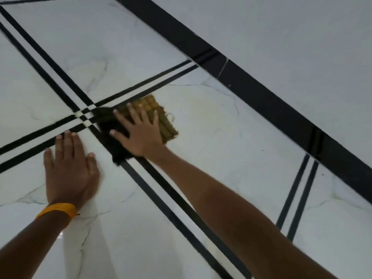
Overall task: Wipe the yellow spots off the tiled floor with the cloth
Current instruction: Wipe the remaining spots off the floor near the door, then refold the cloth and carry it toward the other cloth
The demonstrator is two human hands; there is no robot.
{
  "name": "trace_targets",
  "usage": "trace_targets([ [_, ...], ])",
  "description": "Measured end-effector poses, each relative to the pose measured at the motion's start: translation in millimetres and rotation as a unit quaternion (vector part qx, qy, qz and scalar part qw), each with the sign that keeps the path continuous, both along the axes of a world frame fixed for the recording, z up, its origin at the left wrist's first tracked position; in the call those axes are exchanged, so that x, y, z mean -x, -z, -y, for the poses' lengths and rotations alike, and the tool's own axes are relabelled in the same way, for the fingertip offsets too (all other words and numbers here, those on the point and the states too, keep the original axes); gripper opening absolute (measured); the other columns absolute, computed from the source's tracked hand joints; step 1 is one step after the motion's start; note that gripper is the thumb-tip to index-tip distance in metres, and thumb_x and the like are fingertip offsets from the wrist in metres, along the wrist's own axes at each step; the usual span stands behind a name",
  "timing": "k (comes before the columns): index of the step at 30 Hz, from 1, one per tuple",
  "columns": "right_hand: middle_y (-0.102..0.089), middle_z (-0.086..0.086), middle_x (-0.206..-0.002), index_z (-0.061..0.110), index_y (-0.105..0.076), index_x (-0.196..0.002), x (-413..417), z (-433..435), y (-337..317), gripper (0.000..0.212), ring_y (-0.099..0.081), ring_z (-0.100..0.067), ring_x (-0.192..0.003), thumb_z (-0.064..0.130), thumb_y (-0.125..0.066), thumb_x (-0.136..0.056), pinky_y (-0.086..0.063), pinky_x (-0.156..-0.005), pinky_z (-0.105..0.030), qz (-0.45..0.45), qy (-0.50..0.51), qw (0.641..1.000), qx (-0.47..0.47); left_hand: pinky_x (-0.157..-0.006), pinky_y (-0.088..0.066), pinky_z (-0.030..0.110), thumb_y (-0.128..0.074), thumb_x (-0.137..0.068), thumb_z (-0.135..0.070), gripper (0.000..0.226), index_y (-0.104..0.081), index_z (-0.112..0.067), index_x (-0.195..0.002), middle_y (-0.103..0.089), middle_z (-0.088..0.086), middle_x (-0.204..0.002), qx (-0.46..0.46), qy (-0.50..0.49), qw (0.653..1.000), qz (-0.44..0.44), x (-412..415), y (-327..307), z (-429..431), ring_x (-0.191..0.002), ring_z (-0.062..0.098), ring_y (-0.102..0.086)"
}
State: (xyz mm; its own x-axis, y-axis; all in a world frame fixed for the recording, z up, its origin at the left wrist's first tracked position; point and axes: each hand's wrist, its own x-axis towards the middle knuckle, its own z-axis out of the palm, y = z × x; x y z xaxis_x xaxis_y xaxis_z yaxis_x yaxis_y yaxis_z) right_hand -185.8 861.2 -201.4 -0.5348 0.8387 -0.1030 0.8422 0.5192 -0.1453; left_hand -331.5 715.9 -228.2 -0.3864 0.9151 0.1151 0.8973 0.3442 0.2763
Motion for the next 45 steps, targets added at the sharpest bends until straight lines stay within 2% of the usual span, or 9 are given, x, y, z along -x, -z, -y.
trace_targets([
  [2, -0.003, 0.001, -0.173, 0.049, -0.009, -0.16, -53, 30, 7, 0.068, 0.002, -0.03, -0.158, 0.075, -0.019, -0.098, 0.005, -0.12, -0.069, 0.0, -0.032, 0.999, -0.012, -0.12, -0.014, 0.061, -0.02, -0.097, -0.04, 0.072, -0.021, 0.003, -0.154, -0.022, 0.024, -0.163, 0.0, 0.003, 1.0, 0.008, 1, 0, -2, -0.152, 0.039, -0.018],
  [8, 0.003, -0.004, -0.173, 0.045, -0.003, -0.162, -147, -36, -7, 0.074, 0.008, -0.036, -0.158, 0.077, -0.017, -0.096, 0.009, -0.119, -0.07, 0.018, 0.234, 0.972, 0.011, -0.117, -0.022, 0.061, -0.026, -0.093, -0.033, 0.072, -0.028, 0.011, -0.149, -0.031, 0.034, -0.155, -0.03, 0.038, 0.999, 0.001, 0, 6, -31, -0.144, 0.048, -0.028],
  [15, -0.013, 0.0, -0.172, 0.048, -0.011, -0.16, -133, 108, 21, 0.064, -0.01, -0.029, -0.158, 0.069, -0.013, -0.1, -0.01, -0.122, -0.064, 0.008, -0.023, 0.998, -0.062, -0.122, -0.023, 0.052, -0.017, -0.095, -0.035, 0.071, -0.031, 0.006, -0.152, -0.031, 0.026, -0.159, 0.0, 0.04, 0.998, 0.041, -41, 0, 46, -0.148, 0.04, -0.029],
  [21, -0.002, -0.005, -0.173, 0.042, -0.003, -0.162, -175, 68, -1, 0.064, 0.001, -0.035, -0.158, 0.062, -0.017, -0.104, -0.001, -0.121, -0.067, 0.002, 0.248, 0.969, 0.02, -0.126, -0.008, 0.039, -0.015, -0.099, -0.043, 0.07, -0.017, -0.008, -0.159, -0.014, 0.007, -0.167, 0.005, 0.078, 0.996, 0.051, -52, -7, 147, -0.156, 0.022, -0.012],
  [27, -0.024, -0.001, -0.169, 0.037, -0.022, -0.162, -98, 212, 21, 0.058, -0.02, -0.029, -0.156, 0.052, -0.013, -0.107, -0.016, -0.123, -0.058, -0.03, -0.103, 0.991, -0.077, -0.124, 0.001, 0.029, -0.013, -0.095, -0.043, 0.072, -0.021, -0.011, -0.159, -0.02, 0.005, -0.167, 0.014, 0.065, 0.994, 0.085, -50, -12, 173, -0.155, 0.02, -0.014],
  [30, -0.049, -0.004, -0.156, 0.023, -0.049, -0.151, -112, 222, 9, 0.054, -0.038, -0.027, -0.149, 0.042, -0.02, -0.108, -0.026, -0.122, -0.043, -0.145, -0.029, 0.988, -0.04, -0.123, -0.009, 0.029, -0.038, -0.09, -0.032, 0.067, -0.036, -0.011, -0.154, -0.03, 0.006, -0.163, -0.008, 0.043, 0.978, 0.206, -48, -21, 211, -0.153, 0.023, -0.023],
  [34, -0.065, 0.002, -0.085, 0.009, -0.066, -0.104, -80, 246, -44, 0.033, -0.066, -0.022, -0.088, 0.03, -0.042, -0.11, -0.043, -0.068, -0.011, -0.397, 0.168, 0.889, 0.158, -0.104, -0.035, 0.024, -0.062, -0.092, -0.013, 0.028, -0.068, -0.009, -0.119, -0.063, 0.006, -0.132, -0.034, -0.079, 0.901, 0.426, -52, -70, 198, -0.127, 0.023, -0.054],
  [40, -0.077, -0.01, -0.106, 0.018, -0.072, -0.109, -39, 264, -126, 0.035, -0.071, -0.023, -0.099, 0.043, -0.048, -0.106, -0.056, -0.09, -0.038, -0.548, 0.229, 0.662, 0.458, -0.1, -0.054, 0.043, -0.062, -0.097, -0.036, 0.032, -0.062, -0.017, -0.122, -0.066, 0.005, -0.123, -0.029, -0.127, 0.75, 0.648, -61, -129, 205, -0.115, 0.024, -0.063],
  [45, -0.077, -0.012, -0.104, 0.016, -0.074, -0.104, -19, 269, -173, 0.037, -0.071, -0.028, -0.103, 0.044, -0.049, -0.106, -0.054, -0.1, -0.044, -0.555, 0.186, 0.642, 0.495, -0.081, -0.06, 0.034, -0.064, -0.097, -0.018, 0.019, -0.064, -0.002, -0.108, -0.072, 0.016, -0.11, -0.093, -0.121, 0.729, 0.667, -45, -175, 217, -0.101, 0.026, -0.069],
])
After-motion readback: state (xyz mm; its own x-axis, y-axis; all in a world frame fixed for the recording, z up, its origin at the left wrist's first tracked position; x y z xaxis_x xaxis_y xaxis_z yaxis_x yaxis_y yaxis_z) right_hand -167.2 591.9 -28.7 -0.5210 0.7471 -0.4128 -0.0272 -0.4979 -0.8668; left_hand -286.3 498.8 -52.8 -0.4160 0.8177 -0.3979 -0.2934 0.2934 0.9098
